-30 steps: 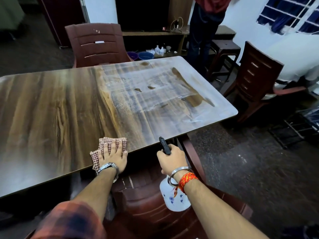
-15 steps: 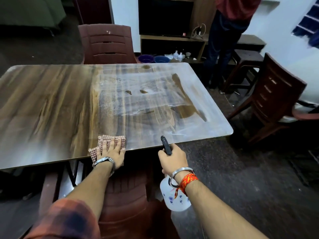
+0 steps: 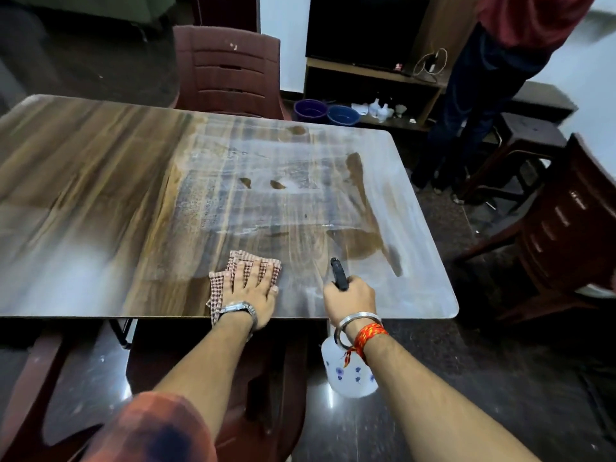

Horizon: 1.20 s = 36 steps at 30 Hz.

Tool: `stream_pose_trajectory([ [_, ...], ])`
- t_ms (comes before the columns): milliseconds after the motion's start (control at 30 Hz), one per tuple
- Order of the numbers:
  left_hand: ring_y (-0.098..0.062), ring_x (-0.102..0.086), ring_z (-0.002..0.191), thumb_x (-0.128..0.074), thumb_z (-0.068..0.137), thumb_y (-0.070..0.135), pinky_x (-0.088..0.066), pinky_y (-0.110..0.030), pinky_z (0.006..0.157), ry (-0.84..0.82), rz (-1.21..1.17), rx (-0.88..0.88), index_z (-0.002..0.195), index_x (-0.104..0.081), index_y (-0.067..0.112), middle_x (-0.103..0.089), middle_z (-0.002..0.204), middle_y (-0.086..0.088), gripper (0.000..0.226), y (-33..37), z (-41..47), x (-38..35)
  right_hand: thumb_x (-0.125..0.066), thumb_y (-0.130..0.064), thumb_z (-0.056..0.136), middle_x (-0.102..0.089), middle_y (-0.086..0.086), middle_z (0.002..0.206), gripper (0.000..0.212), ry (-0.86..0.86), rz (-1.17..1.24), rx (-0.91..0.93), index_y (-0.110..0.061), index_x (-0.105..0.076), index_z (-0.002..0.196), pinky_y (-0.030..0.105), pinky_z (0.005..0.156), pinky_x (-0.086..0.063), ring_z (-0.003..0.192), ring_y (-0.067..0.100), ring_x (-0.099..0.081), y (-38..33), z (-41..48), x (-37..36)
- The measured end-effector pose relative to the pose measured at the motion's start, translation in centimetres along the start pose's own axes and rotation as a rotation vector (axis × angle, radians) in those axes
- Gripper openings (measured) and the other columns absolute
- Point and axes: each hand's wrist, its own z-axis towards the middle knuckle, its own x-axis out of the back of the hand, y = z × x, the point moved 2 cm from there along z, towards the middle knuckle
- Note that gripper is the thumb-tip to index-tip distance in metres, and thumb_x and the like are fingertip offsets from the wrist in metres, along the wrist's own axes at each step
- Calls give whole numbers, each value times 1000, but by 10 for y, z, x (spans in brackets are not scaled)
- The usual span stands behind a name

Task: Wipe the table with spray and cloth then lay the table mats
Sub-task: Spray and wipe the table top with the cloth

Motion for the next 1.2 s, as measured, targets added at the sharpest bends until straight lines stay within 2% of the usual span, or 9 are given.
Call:
stream_pose_trajectory([
  [167,-29,17,146,-11,99,50,15,-51,115,-6,22,21,152,8,35,16,161,4,59,42,5,-2,-55,-20,82,-55,5,64,14,-52,1,-13,-12,-58,71,28,53,-37,59,26,-53,2,37,31],
  [233,-29,17,146,-12,99,50,15,-51,115,10,15,42,152,8,34,16,161,3,59,65,9,-5,-54,-22,79,-57,6,60,17,-141,-20,-17,-11,-59,66,28,49,-43,57,29,-56,5,54,44],
  [333,-29,17,146,-13,99,50,15,-51,114,4,7,75,152,7,34,15,161,3,59,84,12,-8,-53,-29,64,-64,12,61,23,-254,-86,49,-7,-60,64,45,60,-60,63,36,-66,5,65,45],
  [433,-30,16,146,-10,98,51,12,-52,116,3,-23,127,153,6,34,13,162,2,59,123,12,-13,-51,-32,61,-67,12,67,23,-404,-166,215,-11,-59,67,50,62,-60,68,39,-68,5,83,60],
  [567,-32,20,145,-16,98,51,11,-55,115,-70,-24,154,153,1,34,12,162,2,60,183,0,-16,-53,-25,70,-66,12,71,15,-562,-253,383,-11,-59,67,41,58,-57,64,33,-62,-15,96,83],
  [667,-32,23,144,-18,99,50,14,-55,114,-130,-38,160,153,1,34,11,162,4,60,204,-4,-14,-56,-27,73,-61,9,70,20,-608,-298,421,-11,-51,63,29,49,-40,57,26,-51,-29,102,86],
  [733,-31,26,143,-19,98,51,14,-55,114,-127,-43,190,153,5,34,15,161,4,61,204,-4,-15,-56,-26,74,-60,9,70,20,-629,-287,422,-13,-48,61,29,52,-40,57,26,-50,-33,109,84],
  [1100,-23,19,146,-14,98,53,14,-50,116,134,-257,526,153,-6,37,9,162,8,57,194,44,-13,-59,-27,78,-62,8,76,21,-712,-346,548,-22,-48,61,30,65,-40,74,32,-58,-49,160,78],
  [1200,-23,9,148,-14,98,55,12,-49,116,219,-268,605,152,-10,41,0,162,9,55,186,58,-10,-58,-29,75,-66,9,77,17,-681,-329,536,-18,-52,63,34,65,-51,74,35,-64,-50,181,81],
])
